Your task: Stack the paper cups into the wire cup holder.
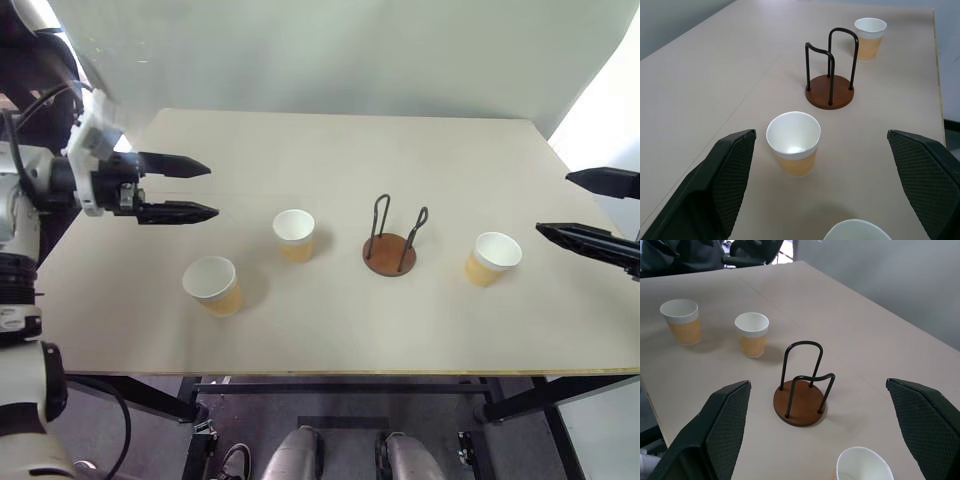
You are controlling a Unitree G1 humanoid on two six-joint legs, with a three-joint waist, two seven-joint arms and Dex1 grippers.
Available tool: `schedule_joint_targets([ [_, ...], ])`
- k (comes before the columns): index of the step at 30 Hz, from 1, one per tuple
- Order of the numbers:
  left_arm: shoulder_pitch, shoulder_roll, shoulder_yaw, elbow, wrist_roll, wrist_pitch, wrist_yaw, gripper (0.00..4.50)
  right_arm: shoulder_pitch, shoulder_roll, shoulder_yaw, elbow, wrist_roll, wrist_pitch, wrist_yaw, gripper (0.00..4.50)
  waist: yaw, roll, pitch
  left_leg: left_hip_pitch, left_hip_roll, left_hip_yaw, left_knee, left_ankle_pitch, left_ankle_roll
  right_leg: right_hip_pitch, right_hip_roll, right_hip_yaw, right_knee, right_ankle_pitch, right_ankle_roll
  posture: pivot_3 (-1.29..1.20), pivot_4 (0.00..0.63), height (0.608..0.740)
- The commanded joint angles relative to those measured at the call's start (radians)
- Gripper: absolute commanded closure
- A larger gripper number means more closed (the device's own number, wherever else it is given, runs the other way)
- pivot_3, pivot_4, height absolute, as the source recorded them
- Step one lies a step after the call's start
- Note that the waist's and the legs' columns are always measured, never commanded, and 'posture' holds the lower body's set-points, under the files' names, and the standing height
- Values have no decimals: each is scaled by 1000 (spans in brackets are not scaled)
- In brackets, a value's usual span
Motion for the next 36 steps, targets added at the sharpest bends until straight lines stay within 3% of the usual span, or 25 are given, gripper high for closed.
schedule_joint_targets([
  [1, -8, 25, 11, -27, -21, -5, -36, 6, -19, -21, -19, -14, 10, -11, 1, 0, 0, 0, 0, 0, 0, 0, 0, 0, 0, 0, 0, 0, 0, 0, 0, 0, 150, 740],
  [19, -11, 55, -5, -8, -32, -18, -36, 6, -44, -5, 6, -51, 95, 41, -50, 0, 0, 0, 0, 0, 0, 0, 0, 0, 0, 0, 0, 0, 0, 0, 0, 0, 150, 740],
  [27, 2, 53, -7, -22, -48, -12, -36, 6, -65, 129, 147, -177, 208, 82, -266, 0, -4, 0, 0, 0, 0, 0, -1, 2, 0, -1, 1, 0, 1, 0, 0, 0, 150, 740],
  [36, 7, 58, -21, -28, -66, -13, -36, 6, -49, 251, 359, -232, 121, 110, -523, 0, -5, -1, 0, 1, 0, 0, -1, 3, 0, 0, 0, 0, 1, 2, 1, 0, 150, 740],
])
